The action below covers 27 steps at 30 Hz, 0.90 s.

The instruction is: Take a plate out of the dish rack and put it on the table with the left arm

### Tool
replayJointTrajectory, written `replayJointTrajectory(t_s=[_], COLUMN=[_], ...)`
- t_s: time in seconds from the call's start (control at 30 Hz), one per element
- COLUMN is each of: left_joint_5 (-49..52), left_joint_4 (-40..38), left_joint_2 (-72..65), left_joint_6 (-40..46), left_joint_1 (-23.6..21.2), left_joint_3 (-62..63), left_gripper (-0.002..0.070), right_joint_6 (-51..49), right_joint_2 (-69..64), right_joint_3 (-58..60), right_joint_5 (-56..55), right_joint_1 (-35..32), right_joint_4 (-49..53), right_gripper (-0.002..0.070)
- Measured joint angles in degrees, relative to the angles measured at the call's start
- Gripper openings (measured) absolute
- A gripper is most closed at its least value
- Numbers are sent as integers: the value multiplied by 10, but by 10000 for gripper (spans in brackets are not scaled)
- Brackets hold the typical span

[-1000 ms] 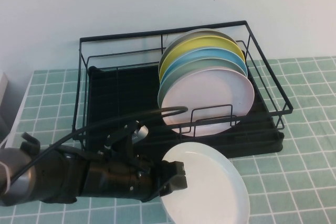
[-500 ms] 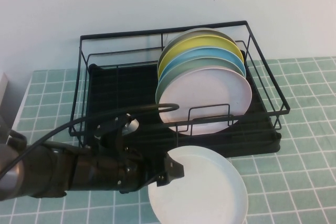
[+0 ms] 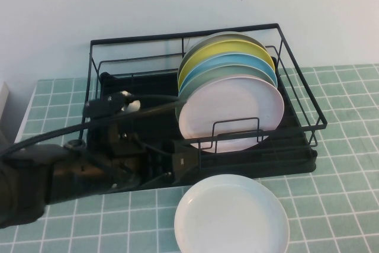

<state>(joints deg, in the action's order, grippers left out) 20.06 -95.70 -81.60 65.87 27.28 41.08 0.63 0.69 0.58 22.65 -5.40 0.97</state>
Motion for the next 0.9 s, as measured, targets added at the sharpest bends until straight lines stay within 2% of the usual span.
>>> replayJointTrajectory(t_s=[0.07,0.23,0.3,0.37,0.47,0.73,0.9], left_joint_5=[-7,-6,2,15,42,159,190], left_joint_4=[29,146,188,232,314,633,699], left_joint_2=[27,111,152,190,251,375,402], left_joint_6=[1,6,6,5,-26,-176,-191], left_joint_1=[0,0,0,0,0,0,0], left_joint_3=[0,0,0,0,0,-1,-2], left_gripper=[501,196,95,43,11,1,-1], right_joint_6=[0,0,0,0,0,0,0], right_joint_2=[0,0,0,0,0,0,0], right_joint_3=[0,0,0,0,0,0,0], right_joint_5=[0,0,0,0,0,0,0], right_joint_1=[0,0,0,0,0,0,0], right_joint_4=[0,0,0,0,0,0,0], right_gripper=[-2,-2,-2,-2,-2,-2,-2])
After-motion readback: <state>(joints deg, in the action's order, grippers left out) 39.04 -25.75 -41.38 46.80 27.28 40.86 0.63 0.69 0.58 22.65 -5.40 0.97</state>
